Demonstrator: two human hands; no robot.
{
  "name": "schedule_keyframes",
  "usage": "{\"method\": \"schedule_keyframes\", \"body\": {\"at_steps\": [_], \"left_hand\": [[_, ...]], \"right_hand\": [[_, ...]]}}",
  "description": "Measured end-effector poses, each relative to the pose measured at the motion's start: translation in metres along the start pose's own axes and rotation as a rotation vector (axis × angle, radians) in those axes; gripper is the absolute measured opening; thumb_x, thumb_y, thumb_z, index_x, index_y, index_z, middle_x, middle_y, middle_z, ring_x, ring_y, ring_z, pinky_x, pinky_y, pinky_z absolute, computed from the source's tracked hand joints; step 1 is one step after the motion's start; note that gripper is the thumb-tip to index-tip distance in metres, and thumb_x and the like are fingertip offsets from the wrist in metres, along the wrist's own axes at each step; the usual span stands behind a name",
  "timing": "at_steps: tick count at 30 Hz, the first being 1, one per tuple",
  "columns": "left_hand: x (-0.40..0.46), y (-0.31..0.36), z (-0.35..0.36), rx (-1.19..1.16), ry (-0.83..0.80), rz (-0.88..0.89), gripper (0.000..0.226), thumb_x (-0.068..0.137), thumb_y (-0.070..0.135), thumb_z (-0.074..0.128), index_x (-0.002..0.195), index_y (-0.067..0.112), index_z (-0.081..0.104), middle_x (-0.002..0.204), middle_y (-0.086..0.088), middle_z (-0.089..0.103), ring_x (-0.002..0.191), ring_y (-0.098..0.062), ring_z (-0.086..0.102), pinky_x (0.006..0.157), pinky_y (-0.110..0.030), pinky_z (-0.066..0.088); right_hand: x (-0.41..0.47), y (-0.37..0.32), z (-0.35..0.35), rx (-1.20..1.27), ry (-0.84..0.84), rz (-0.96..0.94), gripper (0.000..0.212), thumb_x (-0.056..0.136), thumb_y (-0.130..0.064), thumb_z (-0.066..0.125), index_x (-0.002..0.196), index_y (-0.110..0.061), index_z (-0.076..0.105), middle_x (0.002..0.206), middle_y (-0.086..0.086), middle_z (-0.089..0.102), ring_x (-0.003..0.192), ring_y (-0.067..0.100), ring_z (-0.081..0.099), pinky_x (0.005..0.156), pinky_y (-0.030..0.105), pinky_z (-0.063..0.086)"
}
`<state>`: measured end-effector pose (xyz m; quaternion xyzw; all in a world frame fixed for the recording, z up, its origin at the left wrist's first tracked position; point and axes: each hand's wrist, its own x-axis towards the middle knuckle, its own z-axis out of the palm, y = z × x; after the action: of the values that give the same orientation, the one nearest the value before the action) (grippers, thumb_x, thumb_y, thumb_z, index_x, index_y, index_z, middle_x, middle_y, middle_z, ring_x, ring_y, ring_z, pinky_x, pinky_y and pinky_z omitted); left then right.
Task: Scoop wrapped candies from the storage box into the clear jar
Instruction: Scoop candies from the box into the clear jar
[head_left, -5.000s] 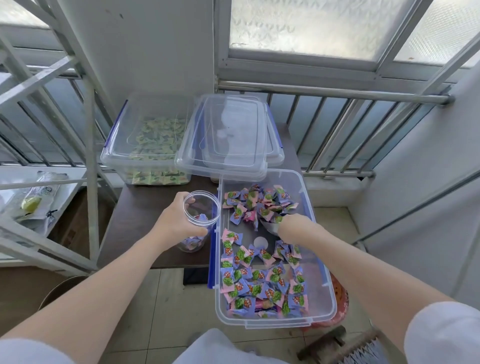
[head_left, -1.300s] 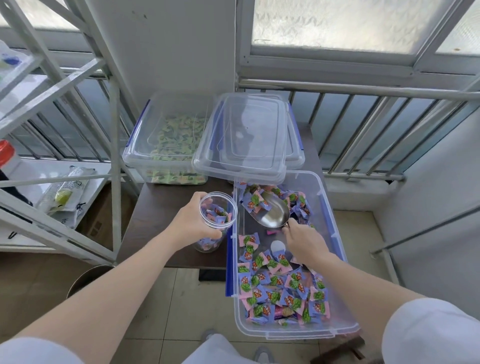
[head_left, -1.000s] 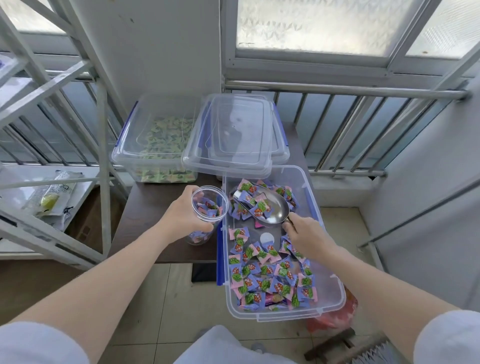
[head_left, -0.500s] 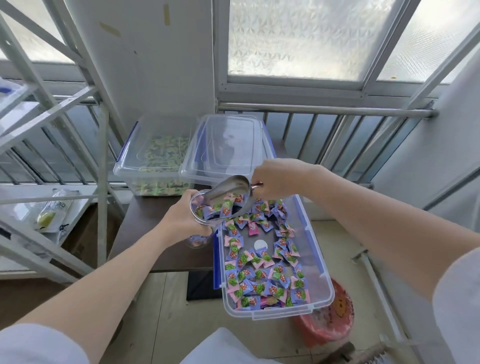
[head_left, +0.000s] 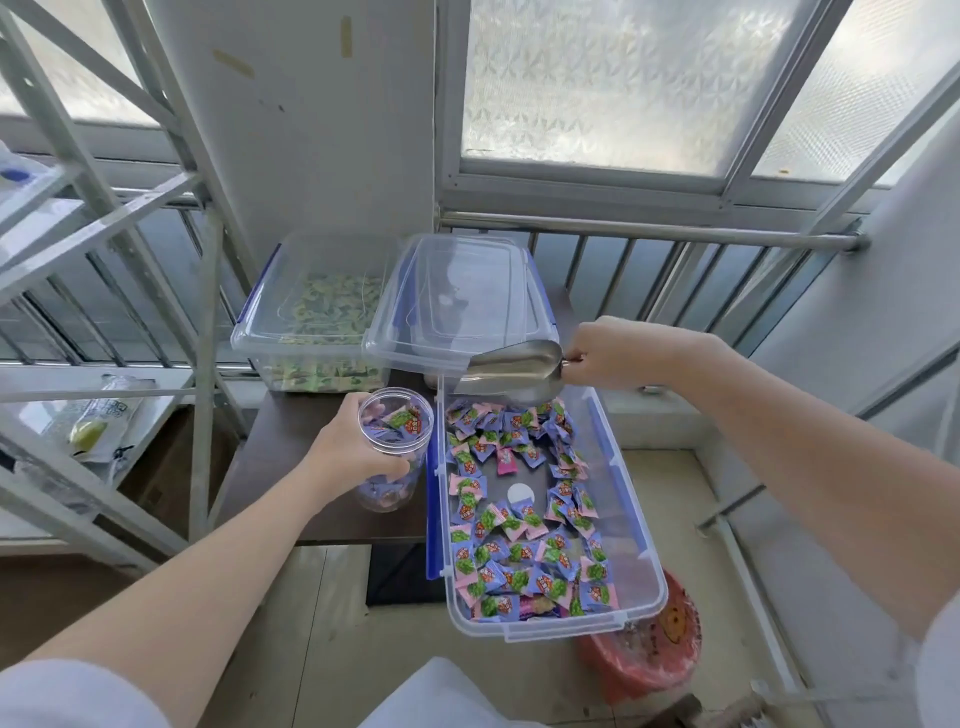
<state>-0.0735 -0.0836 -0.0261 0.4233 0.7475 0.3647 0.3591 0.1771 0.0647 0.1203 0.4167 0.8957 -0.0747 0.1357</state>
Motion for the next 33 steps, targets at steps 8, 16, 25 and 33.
{"method": "schedule_keyframes", "body": {"at_steps": [8,16,25,33], "left_hand": [[0.005,0.005,0.011,0.011,-0.026,0.014,0.080,0.050,0.018,0.086,0.116,0.030,0.043,0.106,0.018,0.056,0.099,-0.009,0.055,0.068,-0.015,0.039],[0.009,0.004,0.011,0.036,-0.042,0.013,0.081,0.050,0.020,0.086,0.117,0.033,0.042,0.104,0.022,0.056,0.091,0.003,0.055,0.065,-0.014,0.040],[0.021,0.003,0.014,0.059,-0.061,0.017,0.082,0.051,0.020,0.086,0.119,0.032,0.043,0.110,0.013,0.061,0.096,-0.003,0.059,0.075,-0.022,0.049],[0.034,0.000,0.013,0.063,-0.041,0.007,0.083,0.052,0.022,0.087,0.121,0.034,0.042,0.117,0.011,0.059,0.103,-0.006,0.059,0.084,-0.028,0.050]], "right_hand": [[-0.022,0.003,0.078,0.053,-0.462,0.345,0.034,0.088,-0.006,0.035,0.055,-0.007,0.041,0.030,0.000,0.041,0.030,0.015,0.033,0.039,0.020,0.028],[-0.010,-0.009,0.130,0.081,-0.566,0.409,0.022,0.097,-0.009,0.034,0.083,-0.008,0.052,0.063,0.009,0.047,0.044,0.017,0.039,0.040,0.024,0.032],[0.047,0.008,0.168,0.300,-0.279,0.547,0.033,0.092,-0.002,0.043,0.122,-0.001,0.056,0.112,0.016,0.063,0.106,0.032,0.059,0.087,0.039,0.049],[0.072,0.020,0.190,0.438,-0.130,0.601,0.022,0.092,-0.012,0.050,0.107,0.001,0.060,0.108,0.019,0.066,0.095,0.033,0.062,0.072,0.037,0.050]]}}
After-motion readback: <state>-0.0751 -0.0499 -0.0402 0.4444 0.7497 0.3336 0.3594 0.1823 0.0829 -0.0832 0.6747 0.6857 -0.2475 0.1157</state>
